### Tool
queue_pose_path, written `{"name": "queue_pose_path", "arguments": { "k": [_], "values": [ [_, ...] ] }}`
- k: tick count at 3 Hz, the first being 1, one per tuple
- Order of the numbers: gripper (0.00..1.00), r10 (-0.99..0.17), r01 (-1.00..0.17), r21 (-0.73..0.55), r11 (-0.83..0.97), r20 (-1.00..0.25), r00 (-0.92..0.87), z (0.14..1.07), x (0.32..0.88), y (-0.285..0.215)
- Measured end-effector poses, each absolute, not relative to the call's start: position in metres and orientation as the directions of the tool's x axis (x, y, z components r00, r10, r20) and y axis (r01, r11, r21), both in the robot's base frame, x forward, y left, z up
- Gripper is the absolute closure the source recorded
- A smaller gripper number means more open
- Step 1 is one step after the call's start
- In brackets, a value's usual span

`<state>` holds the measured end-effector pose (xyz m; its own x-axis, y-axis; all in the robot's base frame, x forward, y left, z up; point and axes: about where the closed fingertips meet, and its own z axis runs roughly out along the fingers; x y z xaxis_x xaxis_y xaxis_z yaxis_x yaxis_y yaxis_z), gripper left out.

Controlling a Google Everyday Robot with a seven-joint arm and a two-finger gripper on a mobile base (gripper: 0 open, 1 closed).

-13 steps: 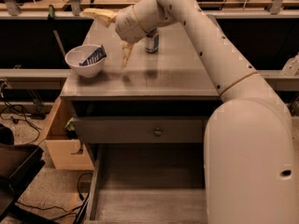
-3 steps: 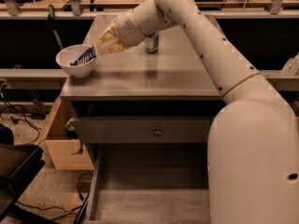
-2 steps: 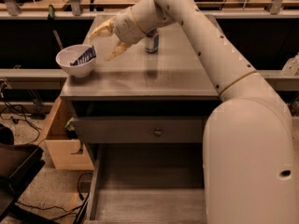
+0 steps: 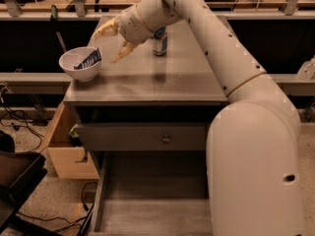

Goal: Pick rxbar blueberry from white bowl and place on counter

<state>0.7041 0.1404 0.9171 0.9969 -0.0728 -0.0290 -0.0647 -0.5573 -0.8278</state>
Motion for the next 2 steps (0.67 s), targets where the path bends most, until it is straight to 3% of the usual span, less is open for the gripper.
{"name": "queue_pose_path", "arguments": {
  "k": [1, 2],
  "values": [
    [0.57, -0.067, -0.058, -0.823, -0.565, -0.024, 0.997, 0.9183, 0.7055, 0.1408],
    [0.56, -0.065, -0.058, -0.823, -0.566, -0.026, 0.998, 0.9173, 0.7056, 0.1417]
  ]
}}
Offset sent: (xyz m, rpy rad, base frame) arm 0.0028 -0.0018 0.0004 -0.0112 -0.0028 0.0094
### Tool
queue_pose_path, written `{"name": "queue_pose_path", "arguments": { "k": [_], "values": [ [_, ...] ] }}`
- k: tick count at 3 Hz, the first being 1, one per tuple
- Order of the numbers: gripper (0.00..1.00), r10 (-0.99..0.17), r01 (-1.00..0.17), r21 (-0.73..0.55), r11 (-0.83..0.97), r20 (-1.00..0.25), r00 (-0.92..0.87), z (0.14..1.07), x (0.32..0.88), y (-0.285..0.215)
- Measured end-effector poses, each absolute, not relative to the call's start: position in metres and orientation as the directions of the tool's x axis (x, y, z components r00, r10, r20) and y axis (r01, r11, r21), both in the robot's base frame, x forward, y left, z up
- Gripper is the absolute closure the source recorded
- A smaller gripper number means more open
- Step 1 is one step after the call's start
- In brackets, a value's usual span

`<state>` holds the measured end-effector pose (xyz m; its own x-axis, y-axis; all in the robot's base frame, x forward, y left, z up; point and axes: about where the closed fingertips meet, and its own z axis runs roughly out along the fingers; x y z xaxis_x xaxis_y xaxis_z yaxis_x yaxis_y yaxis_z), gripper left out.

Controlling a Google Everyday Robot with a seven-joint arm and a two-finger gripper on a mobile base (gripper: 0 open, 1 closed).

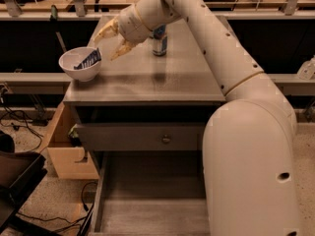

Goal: Pick rxbar blueberry from white bowl and place on counter

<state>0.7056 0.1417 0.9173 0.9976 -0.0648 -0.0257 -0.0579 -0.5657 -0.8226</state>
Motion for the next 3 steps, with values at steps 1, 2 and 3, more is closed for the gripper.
{"name": "queue_pose_path", "arguments": {
  "k": [1, 2, 3],
  "values": [
    [0.41, -0.06, -0.065, -0.824, -0.563, -0.037, 0.998, 0.911, 0.704, 0.144],
    [0.37, -0.053, -0.072, -0.825, -0.561, -0.051, 0.997, 0.903, 0.702, 0.147],
    [0.55, -0.049, -0.074, -0.823, -0.563, -0.056, 0.997, 0.9, 0.701, 0.148]
  ]
}}
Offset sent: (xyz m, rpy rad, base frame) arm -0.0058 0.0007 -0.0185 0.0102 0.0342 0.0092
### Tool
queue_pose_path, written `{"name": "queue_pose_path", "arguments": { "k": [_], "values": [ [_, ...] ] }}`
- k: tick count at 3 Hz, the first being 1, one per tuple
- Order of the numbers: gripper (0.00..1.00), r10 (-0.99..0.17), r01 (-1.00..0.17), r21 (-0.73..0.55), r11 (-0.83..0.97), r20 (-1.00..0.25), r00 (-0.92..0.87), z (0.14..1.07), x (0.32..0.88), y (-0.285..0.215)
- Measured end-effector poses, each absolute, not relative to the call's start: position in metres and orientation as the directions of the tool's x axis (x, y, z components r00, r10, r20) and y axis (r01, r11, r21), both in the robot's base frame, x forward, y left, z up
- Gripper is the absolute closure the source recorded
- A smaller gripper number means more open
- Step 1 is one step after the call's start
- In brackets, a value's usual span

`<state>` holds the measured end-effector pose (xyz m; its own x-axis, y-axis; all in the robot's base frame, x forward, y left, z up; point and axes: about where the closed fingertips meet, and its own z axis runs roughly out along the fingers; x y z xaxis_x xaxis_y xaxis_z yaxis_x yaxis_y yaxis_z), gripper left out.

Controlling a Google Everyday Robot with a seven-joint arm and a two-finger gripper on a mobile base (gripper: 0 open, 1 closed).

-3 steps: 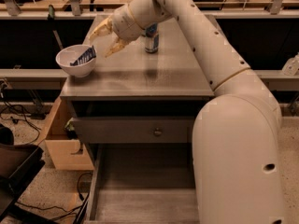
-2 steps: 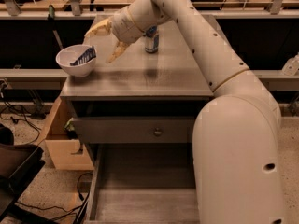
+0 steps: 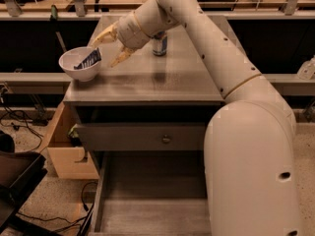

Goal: Pick rxbar blueberry from white bowl and place on counter

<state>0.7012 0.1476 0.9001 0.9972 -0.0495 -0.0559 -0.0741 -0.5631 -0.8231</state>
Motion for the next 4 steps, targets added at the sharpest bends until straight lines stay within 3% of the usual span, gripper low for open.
{"name": "queue_pose_path", "arguments": {
  "k": [1, 2, 3, 4],
  "values": [
    [0.65, -0.049, -0.075, -0.82, -0.567, -0.057, 0.997, 0.9001, 0.7006, 0.1471],
    [0.86, -0.051, -0.077, -0.817, -0.571, -0.058, 0.997, 0.9009, 0.7003, 0.146],
    [1.0, -0.057, -0.08, -0.817, -0.571, -0.058, 0.997, 0.902, 0.7, 0.1435],
    [1.0, -0.063, -0.082, -0.818, -0.569, -0.056, 0.996, 0.9035, 0.7003, 0.1414]
  ]
}}
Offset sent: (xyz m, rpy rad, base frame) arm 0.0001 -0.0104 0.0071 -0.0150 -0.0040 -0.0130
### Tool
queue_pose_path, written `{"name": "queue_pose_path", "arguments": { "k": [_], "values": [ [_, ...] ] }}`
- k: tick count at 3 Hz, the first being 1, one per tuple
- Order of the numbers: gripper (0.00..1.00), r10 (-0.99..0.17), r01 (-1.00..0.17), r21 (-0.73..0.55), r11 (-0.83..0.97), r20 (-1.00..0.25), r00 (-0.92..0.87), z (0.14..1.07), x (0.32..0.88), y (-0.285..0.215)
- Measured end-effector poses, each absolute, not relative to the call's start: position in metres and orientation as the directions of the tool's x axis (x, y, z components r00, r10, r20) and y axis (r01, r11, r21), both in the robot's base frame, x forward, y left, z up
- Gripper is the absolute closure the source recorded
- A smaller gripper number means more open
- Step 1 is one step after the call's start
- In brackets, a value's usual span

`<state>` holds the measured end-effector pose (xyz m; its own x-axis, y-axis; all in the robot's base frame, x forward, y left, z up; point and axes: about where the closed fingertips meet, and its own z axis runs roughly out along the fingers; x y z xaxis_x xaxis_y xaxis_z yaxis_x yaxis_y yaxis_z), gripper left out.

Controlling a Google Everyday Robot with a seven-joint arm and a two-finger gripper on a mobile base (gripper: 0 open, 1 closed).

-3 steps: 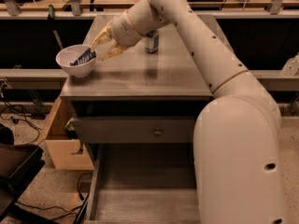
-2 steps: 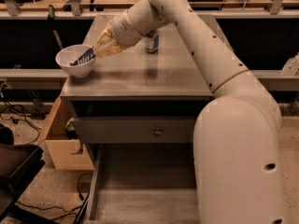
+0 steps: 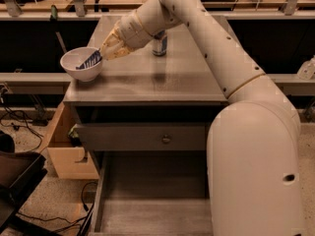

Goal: Pick rxbar blueberry from white bowl and place on counter

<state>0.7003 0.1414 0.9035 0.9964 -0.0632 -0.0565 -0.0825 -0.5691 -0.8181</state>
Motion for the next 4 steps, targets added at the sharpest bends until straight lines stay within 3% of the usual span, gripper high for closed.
{"name": "queue_pose_path", "arguments": {
  "k": [2, 4],
  "values": [
    [1.0, -0.069, -0.053, -0.793, -0.607, -0.013, 0.997, 0.923, 0.716, 0.14],
    [1.0, -0.067, 0.055, -0.688, -0.724, 0.15, 0.986, 0.993, 0.725, 0.15]
  ]
}}
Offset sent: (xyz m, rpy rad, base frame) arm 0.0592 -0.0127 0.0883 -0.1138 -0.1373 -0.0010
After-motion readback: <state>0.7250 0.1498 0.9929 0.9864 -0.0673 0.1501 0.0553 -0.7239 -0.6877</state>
